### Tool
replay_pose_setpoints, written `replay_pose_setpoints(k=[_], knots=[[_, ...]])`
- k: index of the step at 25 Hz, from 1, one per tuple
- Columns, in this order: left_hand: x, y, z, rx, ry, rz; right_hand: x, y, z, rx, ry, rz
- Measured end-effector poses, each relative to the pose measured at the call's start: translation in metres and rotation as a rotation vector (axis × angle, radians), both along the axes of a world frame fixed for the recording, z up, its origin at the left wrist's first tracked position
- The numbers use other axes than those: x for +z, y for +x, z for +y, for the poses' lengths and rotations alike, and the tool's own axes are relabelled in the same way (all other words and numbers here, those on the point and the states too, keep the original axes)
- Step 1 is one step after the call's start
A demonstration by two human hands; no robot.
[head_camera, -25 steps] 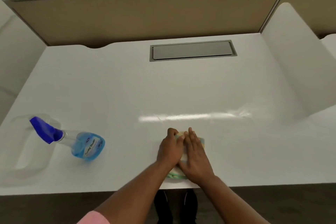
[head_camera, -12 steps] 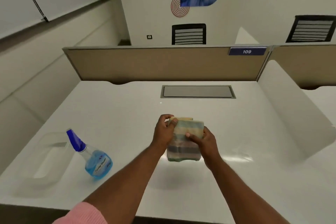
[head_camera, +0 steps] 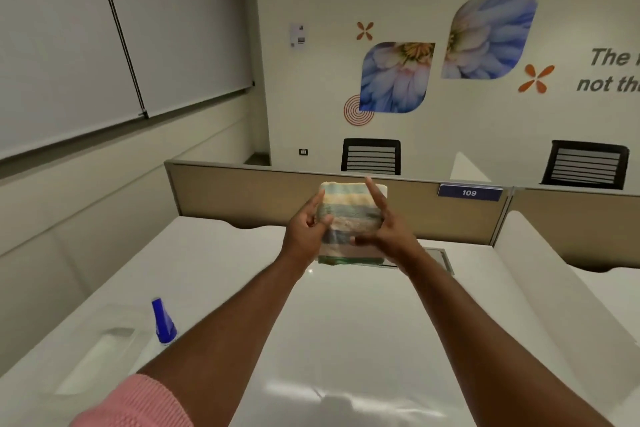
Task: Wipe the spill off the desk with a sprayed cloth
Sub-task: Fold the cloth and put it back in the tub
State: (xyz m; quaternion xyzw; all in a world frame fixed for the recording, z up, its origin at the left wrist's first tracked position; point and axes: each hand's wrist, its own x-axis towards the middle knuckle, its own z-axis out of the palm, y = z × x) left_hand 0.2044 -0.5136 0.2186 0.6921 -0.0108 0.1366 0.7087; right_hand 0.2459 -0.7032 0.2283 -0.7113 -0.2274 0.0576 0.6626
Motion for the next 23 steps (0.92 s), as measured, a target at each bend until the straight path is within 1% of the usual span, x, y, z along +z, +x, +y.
replay_pose_setpoints(k=[1, 3, 6, 8, 12, 14, 15, 18, 20, 23], knots=[[0.013, 0.002, 0.005, -0.011, -0.009, -0.016, 0.012, 0.002, 0.003, 0.034, -0.069, -0.035], [0.035, 0.003, 0.015, -0.054, 0.029, -0.030, 0.034, 0.008, 0.008, 0.025, -0.187, -0.080], [0.057, 0.003, 0.028, -0.088, 0.241, -0.039, 0.053, 0.014, 0.016, -0.045, -0.293, -0.170], [0.065, 0.001, 0.035, -0.037, 0.381, -0.063, 0.059, 0.014, 0.024, -0.106, -0.347, -0.253], [0.070, -0.008, 0.053, 0.161, 0.696, -0.156, 0.053, 0.011, 0.036, -0.211, -0.403, -0.391], [0.069, -0.012, 0.064, 0.187, 0.767, -0.180, 0.048, 0.010, 0.041, -0.204, -0.351, -0.348], [0.068, -0.015, 0.069, 0.160, 0.736, -0.158, 0.048, 0.008, 0.044, -0.177, -0.302, -0.303], [0.068, -0.024, 0.079, 0.106, 0.427, -0.057, 0.049, 0.000, 0.060, -0.117, -0.098, -0.186], [0.067, -0.029, 0.085, 0.146, 0.261, -0.067, 0.051, -0.005, 0.072, -0.142, 0.013, -0.173], [0.068, -0.038, 0.093, 0.202, 0.085, -0.090, 0.051, -0.008, 0.092, -0.152, 0.044, -0.203]])
